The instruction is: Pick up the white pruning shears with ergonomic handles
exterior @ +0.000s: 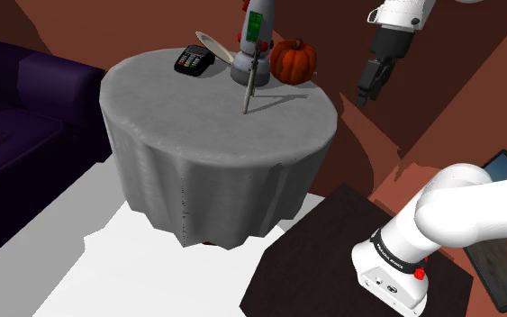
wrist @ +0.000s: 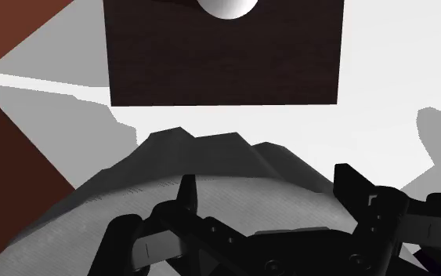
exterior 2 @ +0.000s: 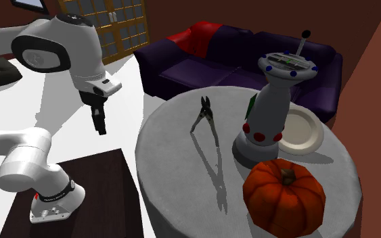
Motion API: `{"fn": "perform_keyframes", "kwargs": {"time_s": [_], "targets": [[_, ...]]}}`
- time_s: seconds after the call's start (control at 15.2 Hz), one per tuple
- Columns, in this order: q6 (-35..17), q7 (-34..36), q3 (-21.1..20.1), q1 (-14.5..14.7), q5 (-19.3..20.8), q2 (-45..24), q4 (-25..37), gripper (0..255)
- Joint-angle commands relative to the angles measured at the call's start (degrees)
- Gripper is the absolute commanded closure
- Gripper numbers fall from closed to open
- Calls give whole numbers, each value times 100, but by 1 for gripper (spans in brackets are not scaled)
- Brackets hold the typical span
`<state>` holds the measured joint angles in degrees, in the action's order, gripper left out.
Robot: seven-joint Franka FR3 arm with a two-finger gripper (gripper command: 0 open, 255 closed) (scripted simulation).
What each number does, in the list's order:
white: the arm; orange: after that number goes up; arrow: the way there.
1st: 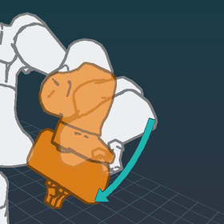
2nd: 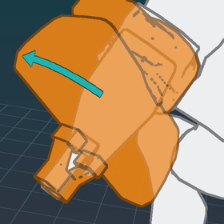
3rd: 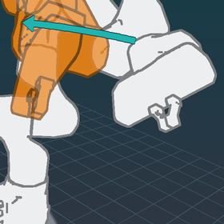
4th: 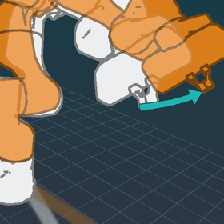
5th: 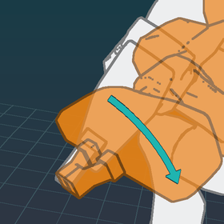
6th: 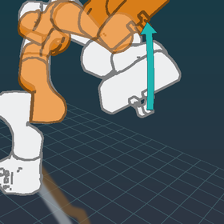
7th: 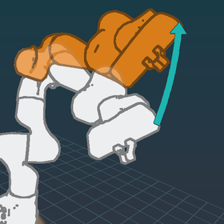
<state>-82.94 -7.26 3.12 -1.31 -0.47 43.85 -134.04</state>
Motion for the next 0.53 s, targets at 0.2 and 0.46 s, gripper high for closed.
{"fn": "perform_keyframes", "kwargs": {"time_s": [0.2, 0.46], "targets": [[-642, 534, -279, -47, -126, -314, -25, 0], [-1463, 1241, -634, -133, -190, -834, 69, 0]]}}
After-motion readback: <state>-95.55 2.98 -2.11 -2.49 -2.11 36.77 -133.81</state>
